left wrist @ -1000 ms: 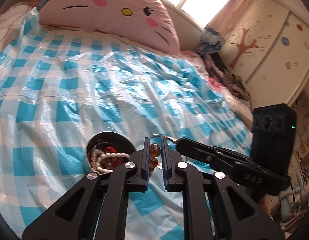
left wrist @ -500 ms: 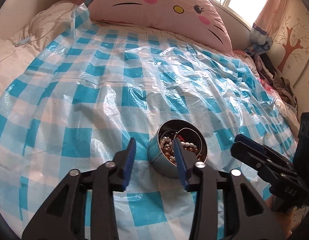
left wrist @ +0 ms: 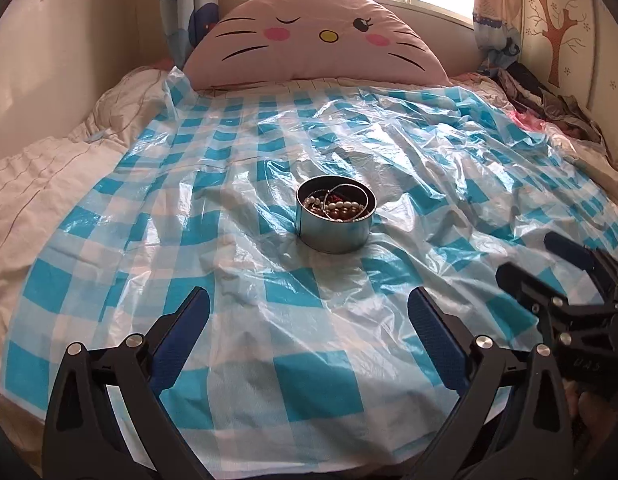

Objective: Organize jewelry

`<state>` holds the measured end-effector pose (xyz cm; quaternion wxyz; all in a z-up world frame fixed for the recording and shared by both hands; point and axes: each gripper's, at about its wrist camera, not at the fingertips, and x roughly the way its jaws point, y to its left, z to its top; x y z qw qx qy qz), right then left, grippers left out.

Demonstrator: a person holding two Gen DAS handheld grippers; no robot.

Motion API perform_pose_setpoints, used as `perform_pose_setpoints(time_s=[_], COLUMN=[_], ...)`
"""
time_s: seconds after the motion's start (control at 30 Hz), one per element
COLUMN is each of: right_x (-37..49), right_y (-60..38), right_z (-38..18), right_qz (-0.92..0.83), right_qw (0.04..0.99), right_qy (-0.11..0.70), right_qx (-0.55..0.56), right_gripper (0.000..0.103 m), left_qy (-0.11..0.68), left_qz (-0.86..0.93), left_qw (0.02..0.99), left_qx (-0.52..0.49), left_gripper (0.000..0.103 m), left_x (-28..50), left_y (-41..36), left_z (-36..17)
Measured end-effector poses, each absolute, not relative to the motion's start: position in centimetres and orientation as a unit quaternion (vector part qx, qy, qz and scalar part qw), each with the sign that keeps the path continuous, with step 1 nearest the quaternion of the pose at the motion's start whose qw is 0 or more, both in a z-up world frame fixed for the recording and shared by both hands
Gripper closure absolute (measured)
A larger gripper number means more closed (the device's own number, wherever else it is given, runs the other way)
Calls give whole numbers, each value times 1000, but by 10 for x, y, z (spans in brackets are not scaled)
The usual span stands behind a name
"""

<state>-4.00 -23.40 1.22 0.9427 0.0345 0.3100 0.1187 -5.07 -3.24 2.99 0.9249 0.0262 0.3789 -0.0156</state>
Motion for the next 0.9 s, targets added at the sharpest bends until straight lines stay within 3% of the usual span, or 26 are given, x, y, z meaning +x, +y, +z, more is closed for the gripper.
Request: perform_pose_setpoints(time_s=[0.4, 0.9], right_x=[-65, -72], right_y=[-276, -256], right_z=[9, 16], right_qz=[63, 48], right_qw=[952, 963], right_qy=[276, 259], right_qx=[118, 58], right_gripper=[7, 7], left_qy=[359, 363], left_qz=[3, 0], left_qw=[933, 932], left_qx=[25, 29], left_gripper=[8, 8], left_x=[-73, -71], left_y=[-38, -43], left_z=[29, 26])
